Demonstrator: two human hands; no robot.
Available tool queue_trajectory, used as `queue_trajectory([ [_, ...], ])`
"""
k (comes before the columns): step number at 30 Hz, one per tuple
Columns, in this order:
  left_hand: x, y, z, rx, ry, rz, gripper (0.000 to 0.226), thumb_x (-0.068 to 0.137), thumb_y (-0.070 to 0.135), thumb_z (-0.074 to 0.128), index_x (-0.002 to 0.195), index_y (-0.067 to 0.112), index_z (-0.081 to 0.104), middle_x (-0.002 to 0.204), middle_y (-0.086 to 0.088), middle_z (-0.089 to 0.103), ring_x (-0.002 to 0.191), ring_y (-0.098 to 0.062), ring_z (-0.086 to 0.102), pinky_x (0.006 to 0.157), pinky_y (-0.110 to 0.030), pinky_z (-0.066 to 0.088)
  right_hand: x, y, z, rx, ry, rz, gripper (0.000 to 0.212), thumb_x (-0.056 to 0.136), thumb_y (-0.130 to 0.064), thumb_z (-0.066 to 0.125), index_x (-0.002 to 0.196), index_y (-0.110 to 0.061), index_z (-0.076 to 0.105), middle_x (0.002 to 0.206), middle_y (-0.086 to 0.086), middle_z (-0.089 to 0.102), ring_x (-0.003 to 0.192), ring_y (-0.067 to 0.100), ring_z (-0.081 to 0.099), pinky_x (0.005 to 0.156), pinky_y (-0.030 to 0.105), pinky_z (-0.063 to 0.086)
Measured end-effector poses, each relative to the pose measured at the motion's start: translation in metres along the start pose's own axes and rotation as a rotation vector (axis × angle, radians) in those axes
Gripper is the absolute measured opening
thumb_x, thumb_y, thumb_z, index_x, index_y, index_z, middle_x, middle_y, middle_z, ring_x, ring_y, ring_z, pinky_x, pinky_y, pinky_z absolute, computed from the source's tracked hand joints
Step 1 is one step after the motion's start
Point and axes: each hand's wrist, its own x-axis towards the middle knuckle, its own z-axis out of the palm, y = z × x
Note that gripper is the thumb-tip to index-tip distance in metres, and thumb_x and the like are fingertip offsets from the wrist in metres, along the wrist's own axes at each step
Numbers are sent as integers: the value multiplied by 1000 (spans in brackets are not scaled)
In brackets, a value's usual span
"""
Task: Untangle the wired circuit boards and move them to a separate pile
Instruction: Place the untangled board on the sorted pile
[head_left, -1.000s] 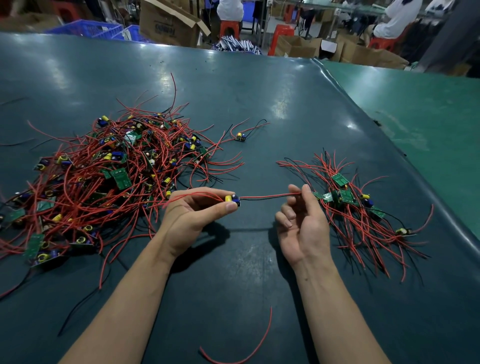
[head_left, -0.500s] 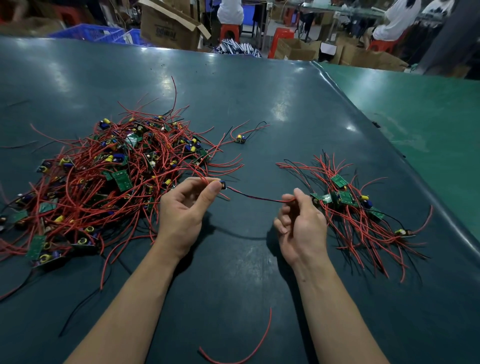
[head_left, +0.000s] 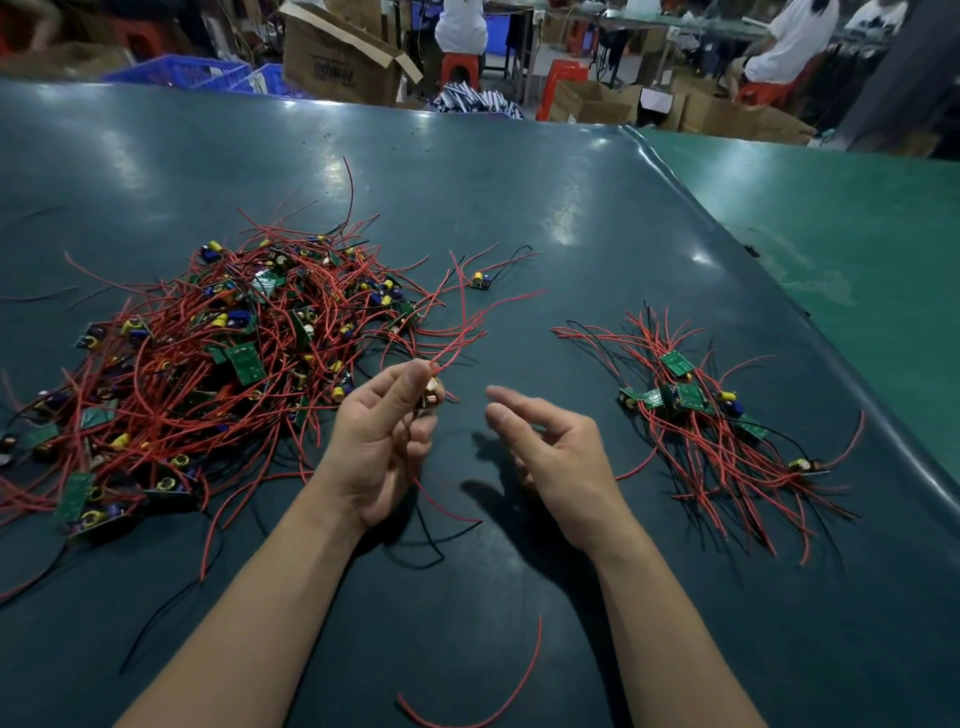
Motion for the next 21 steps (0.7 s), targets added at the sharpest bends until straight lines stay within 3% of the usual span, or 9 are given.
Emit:
queue_trajectory([
  [2, 0, -4, 1, 79, -24, -47, 67, 36, 47, 96, 84, 13, 64, 64, 2, 60, 39, 0, 40, 32, -8, 28, -2, 2, 3, 76, -25, 16, 31, 83, -38, 68, 95, -11, 76, 63, 0, 59, 43, 3, 38, 41, 14, 31],
  [4, -3, -9, 3, 229, -92, -81, 38, 54, 41, 84, 78, 16, 69, 61, 4, 60, 38, 0, 40, 32, -9, 29, -4, 3, 5, 150, -41, 63, 47, 78, -47, 67, 88, -1, 72, 54, 5, 42, 40, 8, 28, 38, 16, 23],
  [6, -6, -15, 5, 349, -144, -100, 26, 62, 31, 74, 75, 12, 64, 57, 3, 58, 35, -3, 41, 31, -11, 30, -4, 2, 6, 198, -45, 80, 38, 76, -41, 69, 88, -5, 75, 52, -2, 45, 39, 6, 29, 37, 14, 22],
  [9, -7, -18, 7, 453, -169, -113, 33, 63, 30, 75, 79, 6, 60, 59, -3, 57, 33, -6, 41, 31, -13, 31, -3, -1, 5, 247, -15, 93, 23, 74, -32, 73, 83, -12, 79, 53, -2, 46, 37, 6, 29, 36, 13, 23],
  [11, -6, -17, 7, 505, -184, -125, 36, 65, 37, 75, 82, 7, 65, 61, -11, 52, 31, -7, 37, 30, -12, 28, -2, -1, 4, 273, 22, 99, 13, 83, -21, 70, 79, -12, 78, 50, -5, 45, 38, 6, 27, 36, 14, 22],
  [14, -5, -14, 7, 540, -208, -167, 30, 71, 38, 72, 76, 9, 65, 48, -8, 41, 28, -7, 29, 30, -11, 23, 0, -1, 3, 335, 100, 101, 20, 91, -13, 63, 80, -11, 79, 54, -2, 40, 42, 5, 27, 36, 16, 22],
  [17, -5, -14, 8, 477, -246, -202, 23, 74, 30, 72, 63, 14, 59, 44, 2, 44, 30, -8, 34, 33, -13, 28, 2, -4, 2, 398, 191, 70, 19, 90, -11, 64, 78, -10, 78, 52, -5, 37, 40, 4, 27, 36, 14, 23],
  [21, -7, -13, 7, 411, -332, -235, 32, 82, 17, 68, 54, 19, 52, 45, 6, 44, 32, -8, 33, 35, -15, 31, 6, -6, -4, 523, 323, 56, 28, 90, -7, 63, 65, -10, 74, 57, -2, 58, 36, 3, 28, 32, 14, 21],
])
